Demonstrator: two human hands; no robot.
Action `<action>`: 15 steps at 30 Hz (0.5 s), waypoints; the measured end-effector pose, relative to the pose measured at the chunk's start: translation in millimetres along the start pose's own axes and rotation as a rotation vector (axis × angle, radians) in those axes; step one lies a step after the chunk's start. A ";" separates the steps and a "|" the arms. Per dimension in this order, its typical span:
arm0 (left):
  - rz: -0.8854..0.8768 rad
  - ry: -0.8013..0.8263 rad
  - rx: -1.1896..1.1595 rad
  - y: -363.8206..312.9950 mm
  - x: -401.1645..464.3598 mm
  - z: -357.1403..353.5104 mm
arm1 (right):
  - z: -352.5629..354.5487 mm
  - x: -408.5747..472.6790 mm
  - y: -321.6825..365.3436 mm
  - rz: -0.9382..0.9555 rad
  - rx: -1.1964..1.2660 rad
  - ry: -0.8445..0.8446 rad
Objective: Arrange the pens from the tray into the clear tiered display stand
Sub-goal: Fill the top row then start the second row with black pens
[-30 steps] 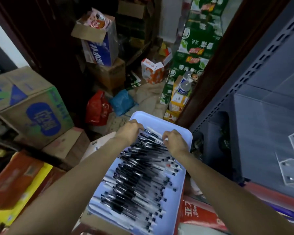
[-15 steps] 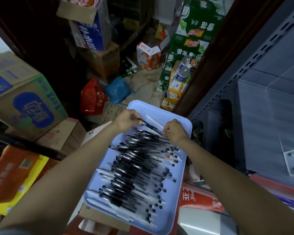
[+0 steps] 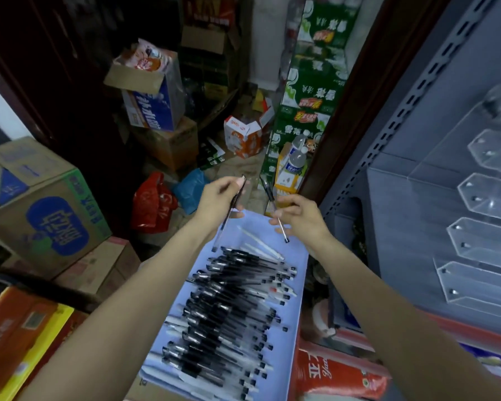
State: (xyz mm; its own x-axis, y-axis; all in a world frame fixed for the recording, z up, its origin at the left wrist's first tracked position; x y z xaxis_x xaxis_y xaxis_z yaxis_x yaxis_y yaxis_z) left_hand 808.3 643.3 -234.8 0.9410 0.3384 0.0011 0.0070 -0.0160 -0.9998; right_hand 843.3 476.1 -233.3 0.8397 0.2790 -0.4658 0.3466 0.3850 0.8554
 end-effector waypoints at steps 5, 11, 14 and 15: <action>-0.291 0.178 0.229 -82.8 12.1 -64.1 | 45.9 -33.0 56.2 0.188 0.293 -0.044; -0.584 0.366 0.503 -159.3 7.1 -152.9 | 146.2 -90.0 102.9 0.493 0.344 -0.258; -0.674 0.427 0.553 -192.2 -3.3 -201.0 | 200.2 -113.0 104.4 0.566 0.387 -0.321; -0.709 0.432 0.582 -201.8 -7.2 -217.0 | 217.3 -119.3 102.7 0.579 0.401 -0.327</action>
State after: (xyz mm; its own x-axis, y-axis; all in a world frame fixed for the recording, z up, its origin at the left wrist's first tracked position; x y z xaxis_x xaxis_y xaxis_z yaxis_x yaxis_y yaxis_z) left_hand 873.6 439.9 -29.2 0.8265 -0.2794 0.4888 0.5542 0.5567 -0.6188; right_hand 869.5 291.3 -40.6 0.9923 0.0406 0.1174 -0.1124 -0.1080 0.9878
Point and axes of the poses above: each hand's wrist, its own x-axis towards the middle knuckle, its own z-axis out of the back of the hand, y = z × x, the point moved 6 cm from there along x, towards the middle knuckle, and after that the axes turned 8 degrees about -z, right-handed, at the moved point
